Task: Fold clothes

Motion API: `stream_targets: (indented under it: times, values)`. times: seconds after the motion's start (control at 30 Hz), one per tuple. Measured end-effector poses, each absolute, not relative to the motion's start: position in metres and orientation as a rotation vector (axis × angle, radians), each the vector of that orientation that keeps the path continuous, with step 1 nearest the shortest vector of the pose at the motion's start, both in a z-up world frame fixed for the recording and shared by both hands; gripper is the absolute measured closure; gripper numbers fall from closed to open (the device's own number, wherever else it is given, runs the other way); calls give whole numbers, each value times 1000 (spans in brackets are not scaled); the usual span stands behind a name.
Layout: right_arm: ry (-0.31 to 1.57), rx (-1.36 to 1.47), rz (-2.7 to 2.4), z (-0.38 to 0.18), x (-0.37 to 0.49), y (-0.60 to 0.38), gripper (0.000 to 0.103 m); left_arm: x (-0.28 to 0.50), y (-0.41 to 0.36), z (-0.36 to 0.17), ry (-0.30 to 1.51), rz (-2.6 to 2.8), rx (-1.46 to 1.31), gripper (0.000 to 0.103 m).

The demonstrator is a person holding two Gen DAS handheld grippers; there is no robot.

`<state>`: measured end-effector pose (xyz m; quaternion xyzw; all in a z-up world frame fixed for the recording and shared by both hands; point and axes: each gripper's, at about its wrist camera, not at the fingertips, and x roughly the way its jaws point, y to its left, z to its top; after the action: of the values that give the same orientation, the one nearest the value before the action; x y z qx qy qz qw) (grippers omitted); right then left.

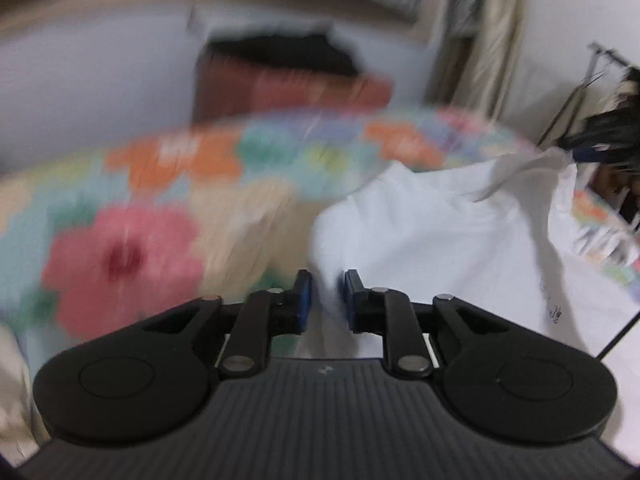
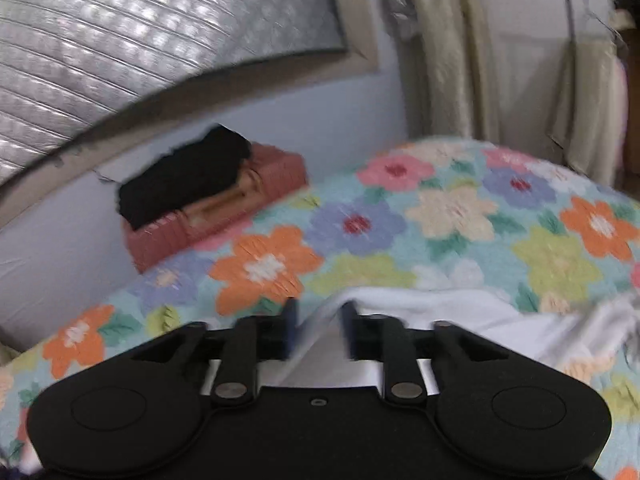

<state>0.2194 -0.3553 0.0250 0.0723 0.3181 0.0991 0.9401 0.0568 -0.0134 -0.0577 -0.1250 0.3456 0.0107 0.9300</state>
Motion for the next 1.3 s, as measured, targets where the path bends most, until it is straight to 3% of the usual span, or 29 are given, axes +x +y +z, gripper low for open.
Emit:
stream_targets:
  times: [0.13, 0.2, 0.27, 0.43, 0.57, 0.87, 1.1, 1.2, 1.3]
  values:
    - [686, 205, 203, 9, 186, -366, 51, 58, 0, -61, 766, 33, -289, 76]
    - [721, 256, 200, 0, 166, -376, 50, 57, 2, -56, 763, 31, -294, 63]
    - [763, 307, 200, -7, 147, -386, 50, 50, 0, -48, 750, 29, -276, 59]
    - [813, 369, 228, -14, 87, -399, 50, 38, -1, -33, 762, 2, -292, 59]
    - [819, 374, 267, -9, 41, -400, 48, 13, -1, -20, 757, -15, -288, 52]
    - [818, 160, 441, -4, -36, -352, 45, -61, 31, -8, 780, 80, -242, 47]
    - [837, 152, 577, -27, -77, -311, 44, -91, 24, -32, 863, 85, -256, 44]
    - [826, 147, 578, -40, -90, -300, 44, -89, 22, -49, 915, 76, -276, 33]
    - [812, 135, 550, -52, -101, -296, 44, -80, 16, -64, 925, 98, -228, 29]
